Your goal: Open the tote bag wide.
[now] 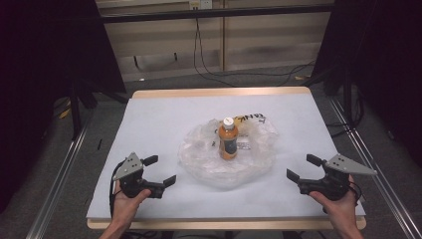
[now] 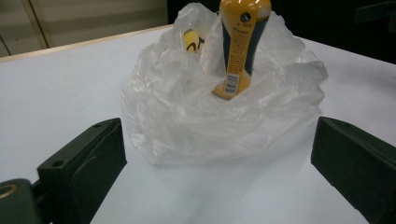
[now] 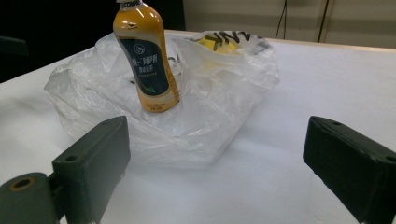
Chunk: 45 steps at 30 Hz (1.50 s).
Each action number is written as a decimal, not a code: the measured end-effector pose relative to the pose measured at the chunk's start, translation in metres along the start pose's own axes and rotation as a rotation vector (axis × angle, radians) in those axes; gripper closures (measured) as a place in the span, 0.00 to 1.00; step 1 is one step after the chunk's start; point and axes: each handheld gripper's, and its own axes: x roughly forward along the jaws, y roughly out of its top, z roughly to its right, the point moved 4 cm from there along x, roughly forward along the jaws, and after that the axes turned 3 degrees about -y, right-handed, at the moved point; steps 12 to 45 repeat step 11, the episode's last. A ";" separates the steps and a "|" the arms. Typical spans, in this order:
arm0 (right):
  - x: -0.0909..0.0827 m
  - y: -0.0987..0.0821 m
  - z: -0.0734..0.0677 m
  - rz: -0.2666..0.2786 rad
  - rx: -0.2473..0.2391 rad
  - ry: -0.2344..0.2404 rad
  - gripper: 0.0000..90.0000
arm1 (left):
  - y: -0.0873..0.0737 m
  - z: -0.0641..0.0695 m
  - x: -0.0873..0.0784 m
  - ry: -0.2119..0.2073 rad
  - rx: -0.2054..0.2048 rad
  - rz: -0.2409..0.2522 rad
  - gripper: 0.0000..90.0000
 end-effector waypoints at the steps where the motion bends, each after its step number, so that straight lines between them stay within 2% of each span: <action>1: -0.003 0.000 0.001 0.014 0.011 -0.006 0.07 | -0.002 0.000 0.000 -0.018 0.008 0.000 0.03; 3: -0.007 0.001 0.003 0.023 -0.002 -0.031 0.06 | -0.003 -0.002 -0.003 0.010 0.012 0.002 0.04; 4: -0.009 0.001 0.005 0.027 -0.008 -0.042 0.06 | -0.003 -0.003 -0.004 0.006 0.011 0.010 0.04; 5: -0.009 0.000 0.006 0.029 0.009 -0.037 0.06 | -0.003 -0.006 -0.007 0.027 0.007 0.012 0.04; 6: -0.009 -0.002 0.007 0.021 0.015 -0.036 0.06 | -0.003 -0.007 -0.008 0.022 -0.008 0.032 0.04; 7: -0.008 -0.003 0.007 0.014 0.012 -0.042 0.07 | -0.003 -0.009 -0.009 0.043 -0.014 0.034 0.04; 8: -0.006 -0.005 0.008 0.008 0.014 -0.041 0.07 | -0.003 -0.010 -0.009 0.046 -0.021 0.039 0.03; 11: -0.002 -0.008 0.009 -0.006 0.015 -0.040 0.06 | -0.002 -0.013 -0.007 0.079 -0.019 0.041 0.03; 45: -0.002 -0.008 0.009 -0.006 0.015 -0.040 0.06 | -0.002 -0.013 -0.007 0.079 -0.019 0.041 0.03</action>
